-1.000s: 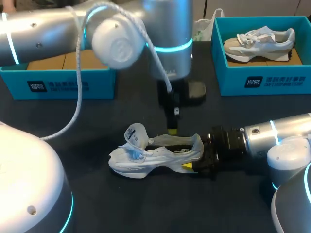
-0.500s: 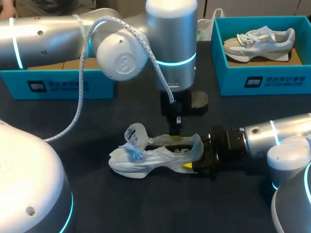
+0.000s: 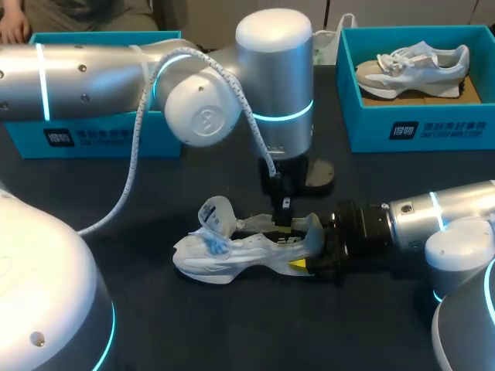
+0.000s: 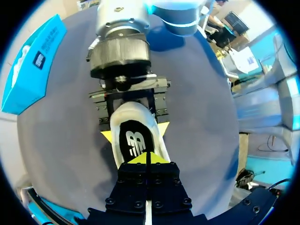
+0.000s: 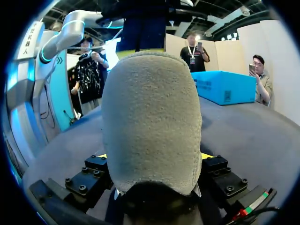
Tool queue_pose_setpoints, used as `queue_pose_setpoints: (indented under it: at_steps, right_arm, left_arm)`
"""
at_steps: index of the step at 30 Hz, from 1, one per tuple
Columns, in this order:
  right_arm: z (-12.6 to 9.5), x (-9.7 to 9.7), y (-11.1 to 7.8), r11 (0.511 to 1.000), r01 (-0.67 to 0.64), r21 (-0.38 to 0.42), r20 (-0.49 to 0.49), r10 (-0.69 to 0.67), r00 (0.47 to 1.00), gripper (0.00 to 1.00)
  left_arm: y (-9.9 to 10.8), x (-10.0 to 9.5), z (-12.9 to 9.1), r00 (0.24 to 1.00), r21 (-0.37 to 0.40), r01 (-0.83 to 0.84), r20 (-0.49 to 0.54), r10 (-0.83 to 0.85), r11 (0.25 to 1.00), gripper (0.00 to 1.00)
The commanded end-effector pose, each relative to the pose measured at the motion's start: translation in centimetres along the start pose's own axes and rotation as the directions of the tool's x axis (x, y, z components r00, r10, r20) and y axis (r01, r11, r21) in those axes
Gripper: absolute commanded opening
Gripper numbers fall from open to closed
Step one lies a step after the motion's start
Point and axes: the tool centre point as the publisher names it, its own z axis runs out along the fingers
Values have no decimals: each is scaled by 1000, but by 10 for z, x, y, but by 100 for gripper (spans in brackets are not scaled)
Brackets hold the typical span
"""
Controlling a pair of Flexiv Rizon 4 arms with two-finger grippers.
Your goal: Take the shoe out of the shoebox, open the shoe tongue, remove and reinsert the insole, then place the shoe into the shoebox
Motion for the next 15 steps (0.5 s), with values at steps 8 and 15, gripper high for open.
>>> queue_pose_setpoints:
  at_steps: [8, 15]
  right_arm:
    - [1, 1, 1, 1000, -1, 5, 0, 1, 1000, 0]
    - [1, 1, 1, 1000, -1, 5, 0, 1, 1000, 0]
  left_arm:
    - [-5, -7, 12, 1000, -9, -9, -22, 9, 1000, 0]
    - [-9, -12, 36, 999, -30, -23, -30, 22, 999, 0]
